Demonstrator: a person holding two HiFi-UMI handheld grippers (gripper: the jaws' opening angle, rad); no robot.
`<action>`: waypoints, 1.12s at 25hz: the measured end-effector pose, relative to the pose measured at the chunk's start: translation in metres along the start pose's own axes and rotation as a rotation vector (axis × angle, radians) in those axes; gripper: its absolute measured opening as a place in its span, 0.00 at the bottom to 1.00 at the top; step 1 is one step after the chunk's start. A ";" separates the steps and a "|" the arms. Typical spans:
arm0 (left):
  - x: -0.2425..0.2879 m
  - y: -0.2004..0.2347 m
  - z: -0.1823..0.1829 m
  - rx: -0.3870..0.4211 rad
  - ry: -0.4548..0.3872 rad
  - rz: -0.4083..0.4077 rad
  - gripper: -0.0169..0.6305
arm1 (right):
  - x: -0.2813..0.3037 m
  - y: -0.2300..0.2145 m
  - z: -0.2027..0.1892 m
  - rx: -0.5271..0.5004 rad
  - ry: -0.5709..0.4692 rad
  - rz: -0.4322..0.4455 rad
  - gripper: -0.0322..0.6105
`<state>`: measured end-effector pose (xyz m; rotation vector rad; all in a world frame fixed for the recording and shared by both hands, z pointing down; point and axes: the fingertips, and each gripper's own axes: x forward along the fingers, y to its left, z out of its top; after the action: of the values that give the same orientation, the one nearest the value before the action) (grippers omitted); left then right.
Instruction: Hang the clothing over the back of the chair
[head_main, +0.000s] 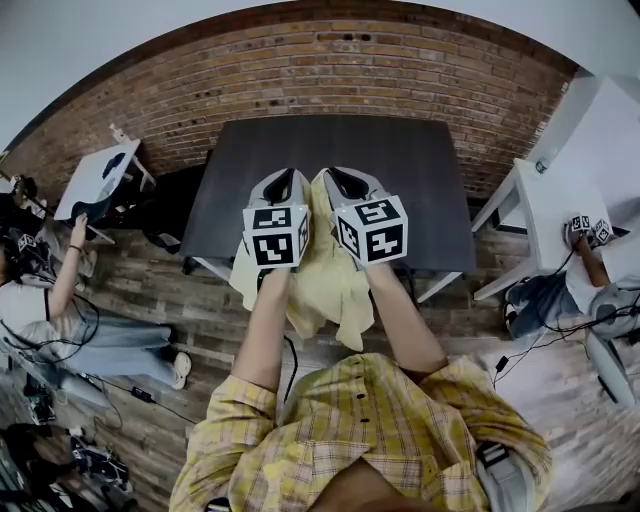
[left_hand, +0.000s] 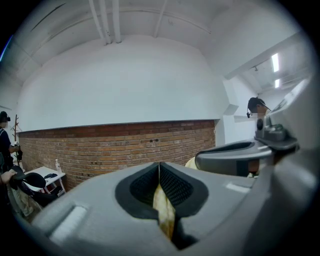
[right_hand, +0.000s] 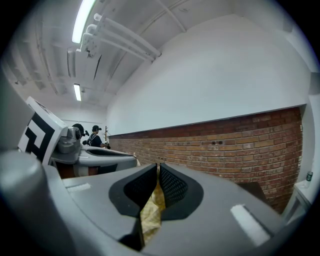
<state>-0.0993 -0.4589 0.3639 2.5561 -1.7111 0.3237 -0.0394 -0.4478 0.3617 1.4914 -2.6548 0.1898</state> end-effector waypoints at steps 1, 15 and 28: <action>0.000 -0.001 -0.001 0.002 0.001 -0.002 0.03 | 0.000 0.000 -0.001 0.001 0.001 0.000 0.09; -0.005 -0.012 -0.008 0.011 0.024 -0.014 0.06 | -0.006 0.005 -0.007 0.009 0.010 0.000 0.11; -0.020 -0.022 -0.016 0.007 0.030 -0.023 0.06 | -0.017 0.016 -0.006 0.002 -0.003 0.017 0.11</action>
<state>-0.0884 -0.4300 0.3769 2.5604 -1.6715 0.3653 -0.0445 -0.4245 0.3644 1.4717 -2.6705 0.1919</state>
